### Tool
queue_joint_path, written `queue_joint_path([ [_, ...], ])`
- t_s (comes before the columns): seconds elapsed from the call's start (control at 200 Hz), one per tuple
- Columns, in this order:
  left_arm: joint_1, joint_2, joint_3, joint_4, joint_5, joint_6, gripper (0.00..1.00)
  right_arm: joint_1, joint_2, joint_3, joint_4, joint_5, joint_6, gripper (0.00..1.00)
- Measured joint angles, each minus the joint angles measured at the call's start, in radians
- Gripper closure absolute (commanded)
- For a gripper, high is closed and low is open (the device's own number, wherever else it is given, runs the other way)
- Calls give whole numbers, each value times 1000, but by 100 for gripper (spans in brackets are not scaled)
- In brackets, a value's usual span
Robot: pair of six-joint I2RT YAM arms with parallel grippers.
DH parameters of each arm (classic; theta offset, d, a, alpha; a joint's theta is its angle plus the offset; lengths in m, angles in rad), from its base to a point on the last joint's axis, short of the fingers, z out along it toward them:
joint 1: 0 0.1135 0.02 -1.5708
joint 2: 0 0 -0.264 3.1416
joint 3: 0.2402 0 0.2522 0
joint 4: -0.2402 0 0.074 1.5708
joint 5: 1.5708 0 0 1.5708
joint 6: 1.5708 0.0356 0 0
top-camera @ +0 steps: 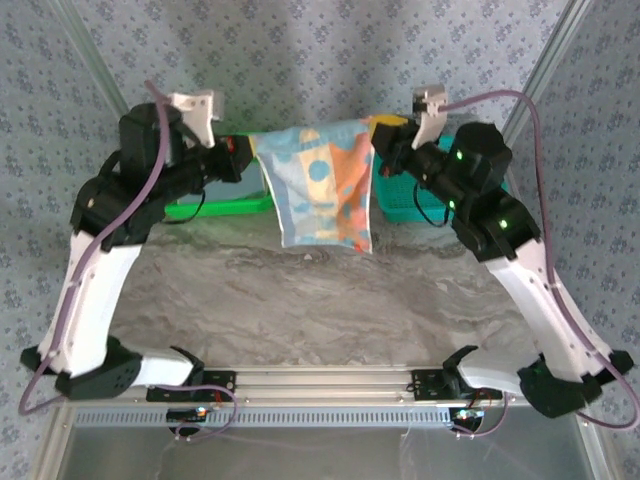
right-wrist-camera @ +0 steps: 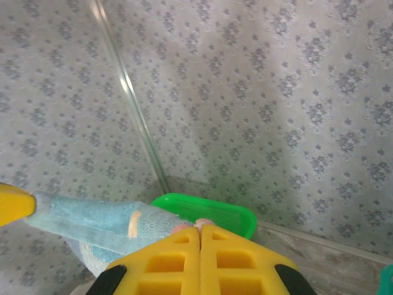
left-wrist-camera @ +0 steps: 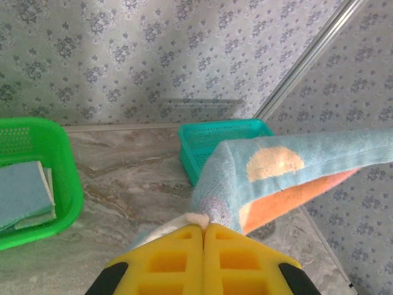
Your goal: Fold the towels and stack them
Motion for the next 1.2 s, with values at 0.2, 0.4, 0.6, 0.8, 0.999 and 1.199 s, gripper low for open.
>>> queue_joint_path([
  [0.2, -110, -159, -135, 0, -54, -34, 100, 172, -151, -110, -50, 126, -12, 100],
  [0.4, -165, -203, -187, -18, -89, -102, 100, 237, -203, -177, -126, 228, 23, 100],
  [0.6, -106, -119, -212, -62, -114, -114, 100, 114, -124, -202, -163, 202, 101, 100],
  [0.8, 69, 43, -305, -2, -5, -113, 100, -118, 37, -256, -108, 52, 180, 100],
  [0.999, 192, 245, -324, 95, 107, -86, 100, -246, 248, -248, 6, -102, 206, 100],
  [1.199, 232, 431, -278, 143, 167, -58, 100, -314, 445, -211, 52, -181, 210, 100],
])
